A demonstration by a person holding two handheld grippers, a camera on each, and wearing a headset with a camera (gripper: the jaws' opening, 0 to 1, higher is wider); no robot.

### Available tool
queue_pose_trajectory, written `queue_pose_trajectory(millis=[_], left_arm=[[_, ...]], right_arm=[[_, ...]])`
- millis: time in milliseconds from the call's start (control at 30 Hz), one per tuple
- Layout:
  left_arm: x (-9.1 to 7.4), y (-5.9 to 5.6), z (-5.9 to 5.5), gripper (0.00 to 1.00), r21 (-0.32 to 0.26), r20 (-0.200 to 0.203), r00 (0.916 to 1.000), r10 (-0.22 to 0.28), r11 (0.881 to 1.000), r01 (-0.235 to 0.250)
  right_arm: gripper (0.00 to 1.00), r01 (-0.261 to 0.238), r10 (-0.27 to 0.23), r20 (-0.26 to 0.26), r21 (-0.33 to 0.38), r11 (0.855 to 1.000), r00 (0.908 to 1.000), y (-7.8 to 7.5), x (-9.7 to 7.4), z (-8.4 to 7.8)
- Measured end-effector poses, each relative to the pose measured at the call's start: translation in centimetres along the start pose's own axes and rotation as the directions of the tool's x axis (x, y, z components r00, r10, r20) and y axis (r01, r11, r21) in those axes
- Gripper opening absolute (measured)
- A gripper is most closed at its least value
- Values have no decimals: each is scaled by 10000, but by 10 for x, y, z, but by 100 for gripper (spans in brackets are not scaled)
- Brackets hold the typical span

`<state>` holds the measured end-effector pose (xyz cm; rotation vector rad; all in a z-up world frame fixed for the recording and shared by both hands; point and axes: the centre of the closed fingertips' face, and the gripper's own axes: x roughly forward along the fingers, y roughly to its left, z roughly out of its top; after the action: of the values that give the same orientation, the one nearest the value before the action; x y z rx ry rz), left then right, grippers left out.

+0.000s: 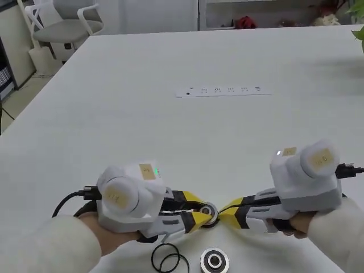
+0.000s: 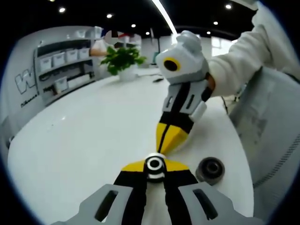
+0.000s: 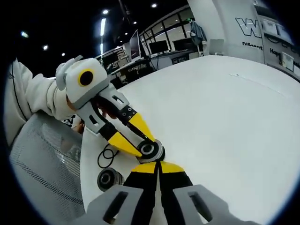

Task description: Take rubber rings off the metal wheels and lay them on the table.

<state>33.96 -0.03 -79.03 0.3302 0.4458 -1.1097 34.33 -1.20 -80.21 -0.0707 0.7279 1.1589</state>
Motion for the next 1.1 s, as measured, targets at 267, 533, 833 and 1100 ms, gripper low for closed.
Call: queue_pose_trajectory(millis=[267,533,833,1100], left_arm=[[1,-3,1,13,59,-12,10000,-77,10000,77],[1,-5,1,13,119,-70,9999,-110,9999,111],[1,-6,1,13,167,-109,9999,-116,9998,118],[2,-7,1,13,178,-118,9999,-81,9998,83]], right_arm=[[0,-97,56,409,1004,9949,9991,0,-4,6],[0,-60,23,361,1040,9946,9993,4,-4,7],[0,-90,42,402,1180,9930,9992,8,-4,9],[0,-29,-12,378,1092,9940,9993,9,-5,8]])
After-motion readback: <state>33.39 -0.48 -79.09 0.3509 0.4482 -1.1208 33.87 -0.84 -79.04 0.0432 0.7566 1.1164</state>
